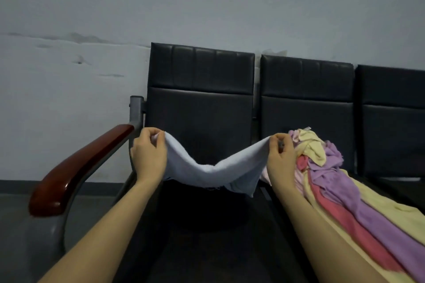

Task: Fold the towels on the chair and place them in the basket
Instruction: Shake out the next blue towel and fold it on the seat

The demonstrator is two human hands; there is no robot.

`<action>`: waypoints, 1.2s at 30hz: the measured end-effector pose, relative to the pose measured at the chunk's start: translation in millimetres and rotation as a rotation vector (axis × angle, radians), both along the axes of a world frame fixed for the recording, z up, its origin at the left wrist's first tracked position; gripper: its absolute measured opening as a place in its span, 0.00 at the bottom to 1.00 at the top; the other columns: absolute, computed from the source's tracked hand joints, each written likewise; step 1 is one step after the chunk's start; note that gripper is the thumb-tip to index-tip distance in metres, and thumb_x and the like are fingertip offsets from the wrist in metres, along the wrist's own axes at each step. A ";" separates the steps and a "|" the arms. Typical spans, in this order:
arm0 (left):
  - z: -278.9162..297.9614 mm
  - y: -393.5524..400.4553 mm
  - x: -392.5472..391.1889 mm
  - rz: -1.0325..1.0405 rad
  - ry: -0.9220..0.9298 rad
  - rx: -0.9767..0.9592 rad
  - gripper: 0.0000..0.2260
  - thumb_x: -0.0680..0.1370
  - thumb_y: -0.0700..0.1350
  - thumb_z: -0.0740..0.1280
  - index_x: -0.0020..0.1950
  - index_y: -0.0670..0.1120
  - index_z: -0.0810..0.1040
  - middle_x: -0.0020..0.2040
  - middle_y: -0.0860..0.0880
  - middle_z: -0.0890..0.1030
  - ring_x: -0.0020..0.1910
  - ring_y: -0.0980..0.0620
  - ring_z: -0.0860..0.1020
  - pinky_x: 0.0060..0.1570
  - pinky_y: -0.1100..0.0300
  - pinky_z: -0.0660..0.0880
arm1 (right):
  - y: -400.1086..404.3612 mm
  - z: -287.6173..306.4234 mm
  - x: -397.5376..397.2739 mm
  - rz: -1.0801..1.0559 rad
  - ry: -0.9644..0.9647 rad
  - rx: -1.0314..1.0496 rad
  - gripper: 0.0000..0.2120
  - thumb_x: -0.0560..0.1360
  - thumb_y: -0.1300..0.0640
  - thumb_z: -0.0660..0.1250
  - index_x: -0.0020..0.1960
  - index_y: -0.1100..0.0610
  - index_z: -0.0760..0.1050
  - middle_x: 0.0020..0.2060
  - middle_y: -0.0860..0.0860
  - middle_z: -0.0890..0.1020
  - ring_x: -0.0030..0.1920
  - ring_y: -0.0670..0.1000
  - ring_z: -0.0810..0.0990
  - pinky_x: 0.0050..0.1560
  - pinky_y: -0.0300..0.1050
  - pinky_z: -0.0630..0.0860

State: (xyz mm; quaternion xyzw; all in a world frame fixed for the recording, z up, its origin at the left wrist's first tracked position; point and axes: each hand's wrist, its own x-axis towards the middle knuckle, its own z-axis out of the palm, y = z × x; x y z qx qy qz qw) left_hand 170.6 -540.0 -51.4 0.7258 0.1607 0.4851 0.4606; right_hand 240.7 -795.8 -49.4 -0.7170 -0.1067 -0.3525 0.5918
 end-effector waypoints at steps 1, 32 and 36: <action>-13.7 0.5 -4.5 0.014 0.044 0.015 0.02 0.78 0.46 0.63 0.47 0.54 0.73 0.50 0.46 0.79 0.52 0.44 0.76 0.54 0.43 0.75 | 0.3 -13.2 -5.0 -0.006 0.030 -0.026 0.03 0.80 0.60 0.60 0.48 0.54 0.71 0.41 0.51 0.76 0.45 0.48 0.75 0.42 0.30 0.67; -154.5 13.4 0.0 -0.383 1.135 0.885 0.27 0.78 0.66 0.48 0.74 0.56 0.65 0.74 0.52 0.66 0.72 0.49 0.64 0.68 0.50 0.56 | 27.6 -167.3 3.4 0.286 0.428 -1.240 0.20 0.80 0.43 0.58 0.70 0.45 0.70 0.68 0.43 0.71 0.67 0.50 0.68 0.64 0.49 0.62; -148.3 9.3 -23.7 -0.371 1.085 0.963 0.26 0.75 0.69 0.47 0.48 0.53 0.76 0.47 0.55 0.78 0.51 0.49 0.75 0.55 0.53 0.63 | 26.0 -160.7 -24.3 0.308 0.402 -1.225 0.17 0.79 0.43 0.59 0.64 0.47 0.75 0.59 0.44 0.76 0.59 0.51 0.71 0.58 0.49 0.67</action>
